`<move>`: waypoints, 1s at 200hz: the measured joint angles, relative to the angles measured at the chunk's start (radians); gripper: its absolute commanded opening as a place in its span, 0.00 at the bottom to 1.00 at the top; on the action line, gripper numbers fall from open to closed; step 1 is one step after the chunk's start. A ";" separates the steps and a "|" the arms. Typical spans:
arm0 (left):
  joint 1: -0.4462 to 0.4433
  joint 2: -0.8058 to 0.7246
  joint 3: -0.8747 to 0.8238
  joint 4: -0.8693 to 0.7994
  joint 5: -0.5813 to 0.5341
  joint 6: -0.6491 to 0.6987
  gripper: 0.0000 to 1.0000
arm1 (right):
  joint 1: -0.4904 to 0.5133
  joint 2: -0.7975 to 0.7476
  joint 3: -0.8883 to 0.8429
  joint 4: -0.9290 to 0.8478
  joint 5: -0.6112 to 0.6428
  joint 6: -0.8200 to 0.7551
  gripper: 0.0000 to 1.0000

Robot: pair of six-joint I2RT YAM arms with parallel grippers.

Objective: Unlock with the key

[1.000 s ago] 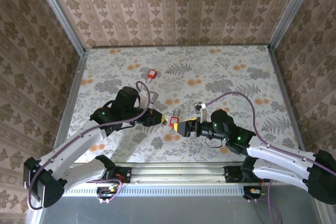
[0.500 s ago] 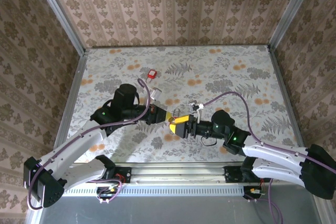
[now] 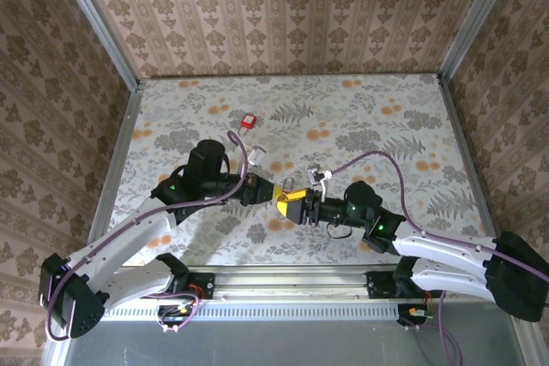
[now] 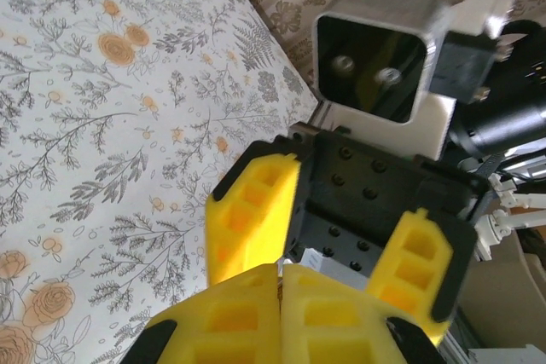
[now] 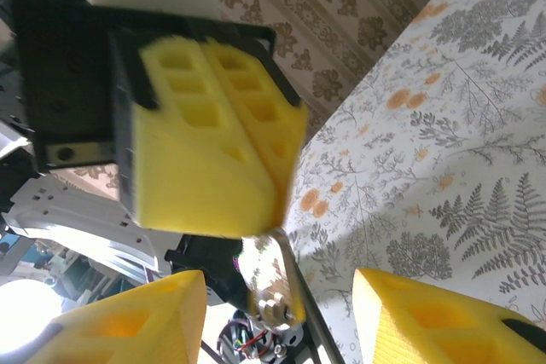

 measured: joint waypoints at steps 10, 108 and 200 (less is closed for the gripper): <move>0.000 0.001 -0.009 0.007 0.001 -0.003 0.00 | 0.000 -0.008 0.000 0.000 0.002 0.000 0.44; -0.003 -0.006 -0.046 0.067 0.008 -0.037 0.00 | 0.000 0.018 0.000 0.008 0.000 0.026 0.06; 0.006 -0.012 -0.067 0.110 0.008 -0.045 0.78 | 0.003 -0.039 0.014 -0.064 0.018 0.024 0.00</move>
